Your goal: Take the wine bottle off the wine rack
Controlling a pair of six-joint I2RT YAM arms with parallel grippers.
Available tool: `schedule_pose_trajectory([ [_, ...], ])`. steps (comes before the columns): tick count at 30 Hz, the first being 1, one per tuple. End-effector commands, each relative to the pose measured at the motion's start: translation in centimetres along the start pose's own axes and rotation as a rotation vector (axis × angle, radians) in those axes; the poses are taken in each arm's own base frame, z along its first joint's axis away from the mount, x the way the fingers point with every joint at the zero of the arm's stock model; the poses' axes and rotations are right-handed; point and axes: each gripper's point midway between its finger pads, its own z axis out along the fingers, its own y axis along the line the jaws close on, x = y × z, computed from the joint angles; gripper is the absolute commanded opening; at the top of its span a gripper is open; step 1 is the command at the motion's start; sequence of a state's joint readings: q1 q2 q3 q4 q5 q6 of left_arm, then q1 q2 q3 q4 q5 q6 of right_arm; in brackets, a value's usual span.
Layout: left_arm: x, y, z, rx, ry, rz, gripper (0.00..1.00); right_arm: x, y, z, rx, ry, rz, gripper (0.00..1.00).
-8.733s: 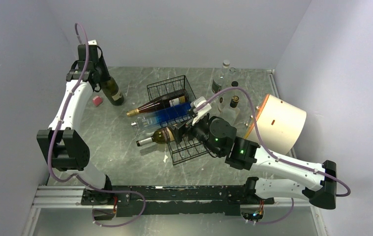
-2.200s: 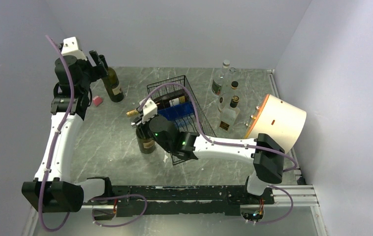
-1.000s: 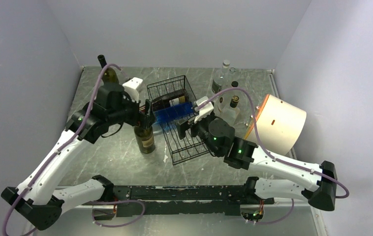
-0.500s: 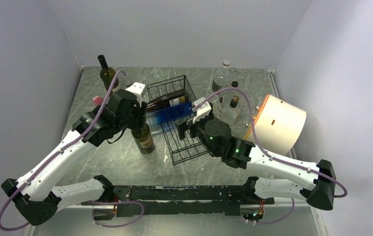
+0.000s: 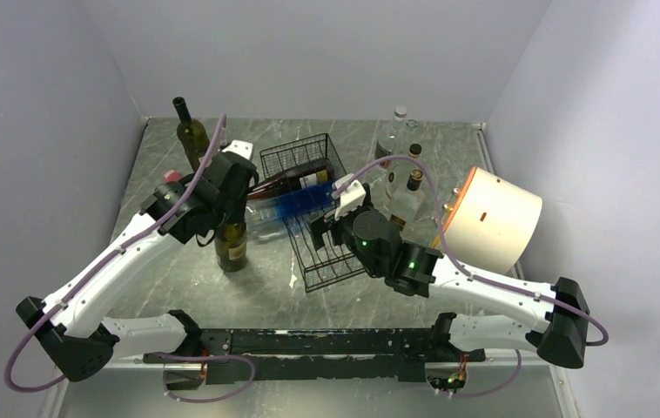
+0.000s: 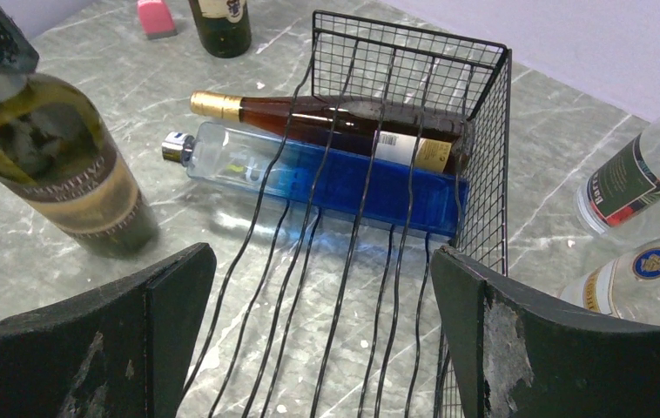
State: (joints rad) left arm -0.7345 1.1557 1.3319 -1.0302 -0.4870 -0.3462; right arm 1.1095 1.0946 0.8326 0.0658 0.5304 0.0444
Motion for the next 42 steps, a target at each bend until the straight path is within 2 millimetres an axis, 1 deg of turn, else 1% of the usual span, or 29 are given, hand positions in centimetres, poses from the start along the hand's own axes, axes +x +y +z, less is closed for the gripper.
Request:
schedule_pose_trajectory([
  [1, -2.4, 4.3, -0.8, -0.226, -0.073, -0.064, 0.07, -1.2, 0.1, 0.4, 0.003, -0.028, 0.021, 1.00],
  [4, -4.0, 7.3, 0.7, -0.272, -0.121, -0.116, 0.07, -1.0, 0.8, 0.7, -0.027, -0.016, 0.033, 1.00],
  [6, -5.7, 10.1, 1.6, -0.283, -0.174, -0.188, 0.07, -0.8, 1.2, 0.8, -0.043, -0.010, 0.045, 1.00],
  [9, -8.1, 14.6, 1.9, -0.346, -0.246, -0.294, 0.07, -0.7, 1.5, 0.8, -0.054, 0.003, 0.061, 1.00],
  [12, -10.7, 17.0, 2.0, -0.372, -0.315, -0.366, 0.07, -0.6, 1.6, 0.6, -0.063, 0.009, 0.070, 1.00],
  [14, -12.0, 17.9, 2.5, -0.370, -0.340, -0.401, 0.07, -0.6, 1.4, 0.3, -0.058, 0.010, 0.080, 1.00],
  [17, -13.2, 19.7, 3.7, -0.384, -0.351, -0.453, 0.07, -0.7, 1.4, 0.1, -0.060, 0.011, 0.091, 1.00],
  [21, -14.8, 21.2, 5.4, -0.374, -0.364, -0.485, 0.07, -0.7, 1.3, -0.2, -0.059, 0.017, 0.095, 1.00],
  [25, -15.2, 21.8, 7.1, -0.390, -0.346, -0.473, 0.07, -0.5, 0.9, -0.3, -0.041, 0.026, 0.086, 1.00],
  [32, -14.6, 21.8, 9.2, -0.360, -0.322, -0.456, 0.07, -0.2, 0.8, -0.1, -0.035, 0.026, 0.091, 1.00],
  [38, -14.0, 21.3, 11.5, -0.300, -0.287, -0.426, 0.07, 0.2, 1.7, 0.7, -0.053, 0.045, 0.085, 1.00],
  [42, -13.5, 21.2, 12.5, -0.252, -0.257, -0.424, 0.07, 0.4, 2.1, 1.1, -0.063, 0.049, 0.086, 1.00],
])
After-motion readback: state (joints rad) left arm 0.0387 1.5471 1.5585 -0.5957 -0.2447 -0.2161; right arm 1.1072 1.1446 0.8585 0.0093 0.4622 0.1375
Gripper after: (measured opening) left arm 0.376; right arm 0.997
